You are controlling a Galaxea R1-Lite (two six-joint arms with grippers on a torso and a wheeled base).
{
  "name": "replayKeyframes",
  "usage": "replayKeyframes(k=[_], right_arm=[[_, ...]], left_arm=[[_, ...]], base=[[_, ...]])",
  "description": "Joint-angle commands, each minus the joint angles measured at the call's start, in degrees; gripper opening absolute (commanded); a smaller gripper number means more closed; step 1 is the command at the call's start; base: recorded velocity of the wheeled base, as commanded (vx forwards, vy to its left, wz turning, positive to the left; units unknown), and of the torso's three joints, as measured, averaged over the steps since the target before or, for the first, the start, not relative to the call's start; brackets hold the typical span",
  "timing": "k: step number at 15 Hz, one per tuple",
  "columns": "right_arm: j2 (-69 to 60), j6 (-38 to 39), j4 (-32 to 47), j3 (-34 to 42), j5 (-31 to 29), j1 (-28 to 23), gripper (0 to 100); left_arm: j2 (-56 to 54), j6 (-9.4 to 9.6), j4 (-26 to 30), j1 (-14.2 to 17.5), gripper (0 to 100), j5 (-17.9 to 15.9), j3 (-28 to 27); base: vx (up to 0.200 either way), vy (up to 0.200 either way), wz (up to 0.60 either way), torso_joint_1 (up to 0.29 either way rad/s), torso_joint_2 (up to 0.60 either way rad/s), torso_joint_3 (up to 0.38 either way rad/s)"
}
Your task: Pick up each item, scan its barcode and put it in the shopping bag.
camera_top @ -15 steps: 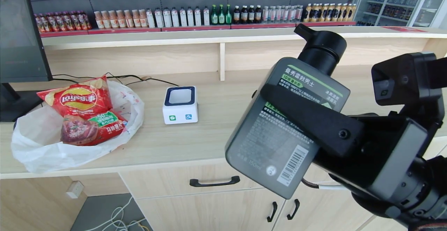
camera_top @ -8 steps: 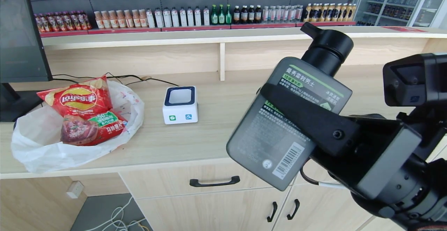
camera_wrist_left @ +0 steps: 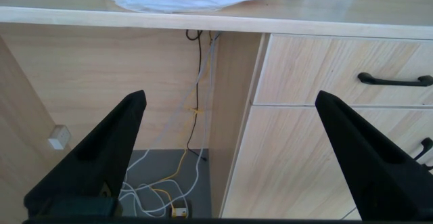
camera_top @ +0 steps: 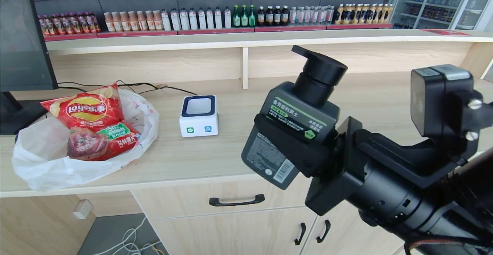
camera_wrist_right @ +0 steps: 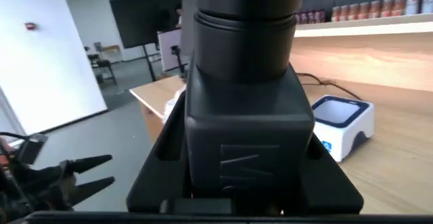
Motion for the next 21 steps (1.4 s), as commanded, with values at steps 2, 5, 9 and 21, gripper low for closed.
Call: replayKeyframes(k=[2, 5, 9, 21], right_arm=[[-0.2, -10.6, -0.3, -0.9, -16.0, -2.5, 0], [-1.1, -12.6, -5.5, 2.2, -26.9, -2.7, 0], [-1.8, -10.9, -5.6, 2.2, -27.1, -4.5, 0], [-2.8, -6.9, -7.0, 4.6, -27.0, -17.6, 0]], left_arm=[[0.0, -0.04, 0.0, 0.0, 100, 0.0, 0.0], [0.0, -0.04, 0.0, 0.0, 100, 0.0, 0.0], [0.0, 0.13, 0.1, 0.0, 100, -0.1, 0.0], [0.0, 0.04, 0.1, 0.0, 100, -0.1, 0.0]], base=[[0.000, 0.000, 0.00, 0.000, 0.00, 0.000], [0.000, 0.000, 0.00, 0.000, 0.00, 0.000], [0.000, 0.000, 0.00, 0.000, 0.00, 0.000], [-0.050, 0.033, 0.00, 0.001, 0.00, 0.001]])
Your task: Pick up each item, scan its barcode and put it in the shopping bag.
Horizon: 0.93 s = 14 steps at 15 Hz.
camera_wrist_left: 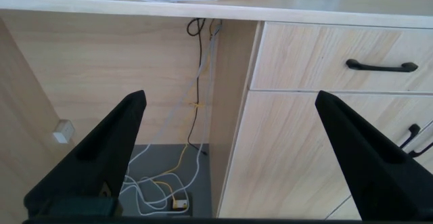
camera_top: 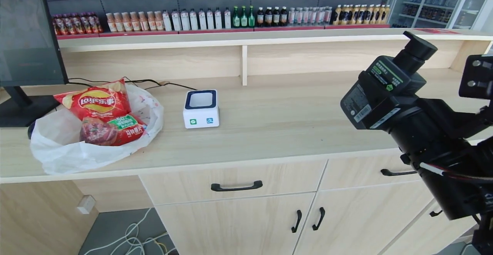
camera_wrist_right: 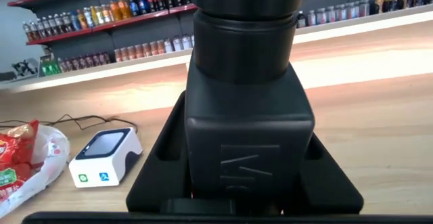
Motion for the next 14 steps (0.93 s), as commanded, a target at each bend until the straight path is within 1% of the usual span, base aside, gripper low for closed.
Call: replayKeyframes(k=[1, 14], right_arm=[[-0.7, 0.0, -0.3, -0.2, 0.0, -0.1, 0], [0.0, 0.0, -0.3, -0.8, 1.8, -0.1, 0]], left_arm=[[0.0, 0.01, 0.0, 0.0, 100, 0.0, 0.0], [0.0, -0.08, 0.0, 0.0, 100, 0.0, 0.0]], base=[[0.000, 0.200, 0.00, 0.017, 0.00, 0.002], [0.000, 0.200, 0.00, 0.008, 0.00, 0.002]])
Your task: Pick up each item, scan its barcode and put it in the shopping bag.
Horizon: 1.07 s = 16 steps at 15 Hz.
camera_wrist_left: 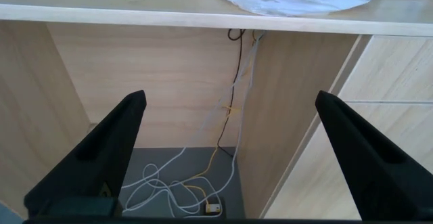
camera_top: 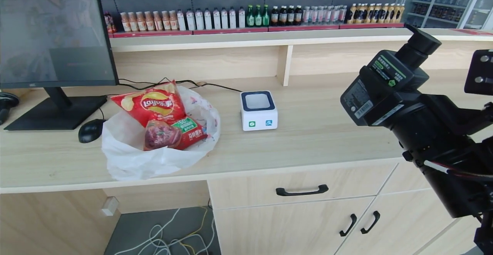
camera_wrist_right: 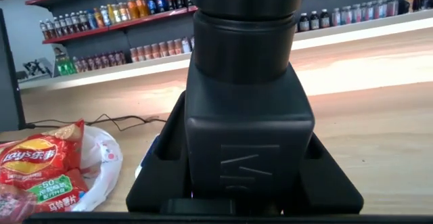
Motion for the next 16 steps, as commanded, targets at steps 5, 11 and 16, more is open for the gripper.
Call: replayKeyframes(k=[5, 11, 16], right_arm=[[4.3, -2.4, 3.1, -7.2, 5.7, -0.4, 0], [12.7, -4.1, 6.1, -18.8, 20.6, -8.3, 0], [21.0, -10.2, 3.9, -25.4, 41.5, -14.0, 0]], left_arm=[[0.0, 0.07, 0.0, 0.0, 100, -0.1, 0.0], [0.0, 0.07, 0.0, 0.0, 100, 0.0, 0.0], [0.0, 0.07, 0.0, 0.0, 100, 0.0, 0.0]], base=[[0.000, 0.080, 0.00, 0.001, 0.00, 0.001], [0.000, 0.000, 0.00, 0.000, 0.00, 0.000], [0.000, 0.000, 0.00, 0.000, 0.00, 0.000]])
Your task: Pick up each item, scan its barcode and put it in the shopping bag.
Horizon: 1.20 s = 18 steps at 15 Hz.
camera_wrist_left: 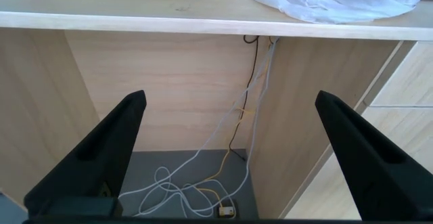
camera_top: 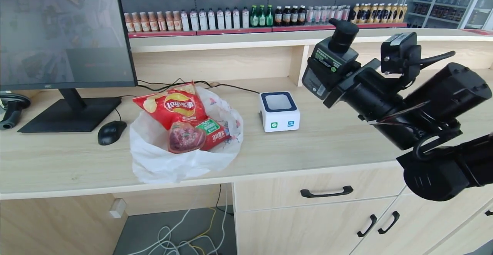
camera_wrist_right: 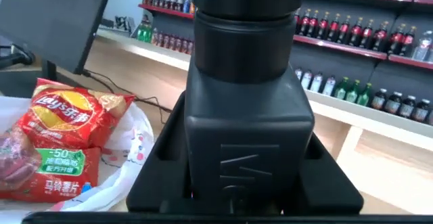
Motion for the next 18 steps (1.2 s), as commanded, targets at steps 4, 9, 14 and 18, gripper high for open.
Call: replayKeyframes(k=[4, 9, 14, 18], right_arm=[[17.8, -3.4, -4.5, -20.2, 15.3, -2.4, 0], [25.8, -4.2, -4.3, -33.4, 20.1, -2.4, 0], [30.2, -6.0, -4.3, -36.7, 23.6, -2.6, 0], [31.3, -5.9, -4.2, -37.4, 23.7, -4.0, 0]], left_arm=[[0.0, -0.02, 0.0, 0.0, 100, 0.0, 0.0], [0.0, -0.02, 0.0, 0.0, 100, 0.0, 0.0], [0.0, -0.02, 0.0, 0.0, 100, 0.0, 0.0], [0.0, -0.02, 0.0, 0.0, 100, 0.0, 0.0]], base=[[0.000, 0.000, 0.00, 0.000, 0.00, 0.000], [0.000, 0.000, 0.00, 0.000, 0.00, 0.000], [0.000, 0.000, 0.00, 0.000, 0.00, 0.000], [0.000, 0.000, 0.00, 0.000, 0.00, 0.000]])
